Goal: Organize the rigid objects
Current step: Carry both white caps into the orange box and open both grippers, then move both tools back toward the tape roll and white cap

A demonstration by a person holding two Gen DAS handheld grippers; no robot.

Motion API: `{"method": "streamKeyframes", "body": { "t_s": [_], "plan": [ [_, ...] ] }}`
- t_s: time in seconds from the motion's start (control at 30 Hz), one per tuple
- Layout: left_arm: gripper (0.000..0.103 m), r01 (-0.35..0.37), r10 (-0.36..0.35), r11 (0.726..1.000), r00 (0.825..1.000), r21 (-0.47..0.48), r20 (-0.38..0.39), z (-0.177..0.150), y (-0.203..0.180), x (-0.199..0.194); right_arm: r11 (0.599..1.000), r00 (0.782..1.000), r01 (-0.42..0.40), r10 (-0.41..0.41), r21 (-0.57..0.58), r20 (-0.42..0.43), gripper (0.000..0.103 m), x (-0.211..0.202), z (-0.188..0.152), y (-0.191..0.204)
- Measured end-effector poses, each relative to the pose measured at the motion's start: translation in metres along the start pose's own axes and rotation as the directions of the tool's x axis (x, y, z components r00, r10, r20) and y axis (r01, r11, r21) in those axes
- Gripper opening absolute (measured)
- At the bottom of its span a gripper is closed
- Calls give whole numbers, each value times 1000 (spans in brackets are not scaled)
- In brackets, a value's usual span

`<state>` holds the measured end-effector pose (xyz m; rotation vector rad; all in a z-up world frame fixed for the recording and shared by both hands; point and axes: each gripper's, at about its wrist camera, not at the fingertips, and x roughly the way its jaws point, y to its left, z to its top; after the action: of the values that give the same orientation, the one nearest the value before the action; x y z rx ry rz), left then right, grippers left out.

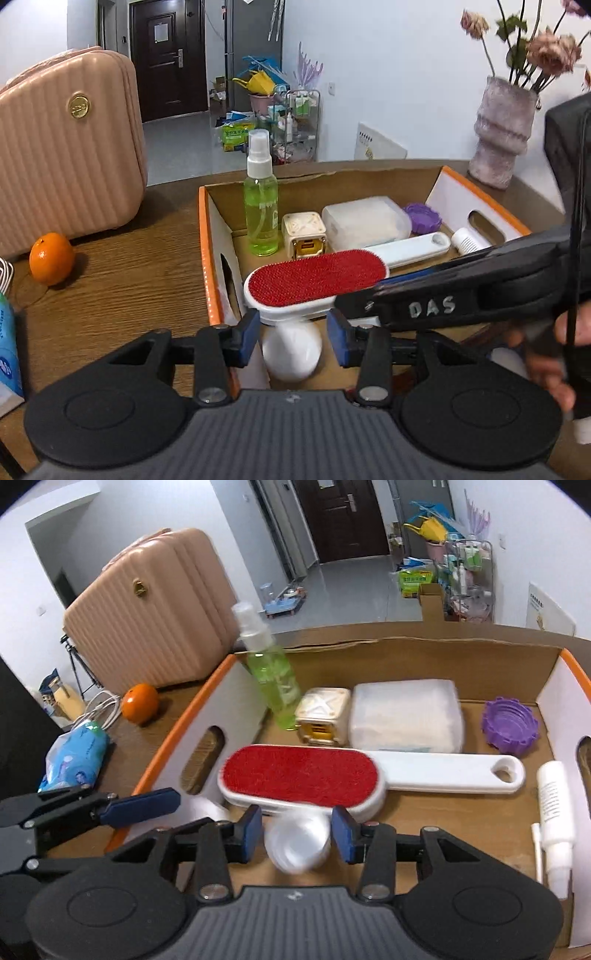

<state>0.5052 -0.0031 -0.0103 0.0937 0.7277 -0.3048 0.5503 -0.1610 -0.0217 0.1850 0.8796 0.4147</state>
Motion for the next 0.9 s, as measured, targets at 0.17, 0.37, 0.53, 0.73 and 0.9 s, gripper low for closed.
{"method": "streamKeyframes", "body": {
  "t_s": [0.17, 0.37, 0.53, 0.73, 0.9],
  "plan": [
    [44, -56, 57, 998, 997, -14, 56, 0, 1, -47, 999, 996, 7, -2, -46, 90, 43, -43, 0, 17],
    [48, -59, 62, 998, 985, -25, 163, -17, -13, -137, 989, 972, 70, -39, -130, 231, 53, -152, -32, 25],
    [54, -95, 104, 994, 962, -47, 251, -45, -35, -198, 968, 939, 183, -121, -172, 321, 60, -228, -70, 28],
    [72, -133, 121, 991, 922, 5, 367, -99, -80, -259, 958, 895, 226, -132, -178, 425, 69, -295, -141, 35],
    [76, -34, 33, 999, 928, -4, 370, -153, -105, -283, 962, 879, 232, -144, -143, 455, 71, -318, -209, 37]
  ]
}}
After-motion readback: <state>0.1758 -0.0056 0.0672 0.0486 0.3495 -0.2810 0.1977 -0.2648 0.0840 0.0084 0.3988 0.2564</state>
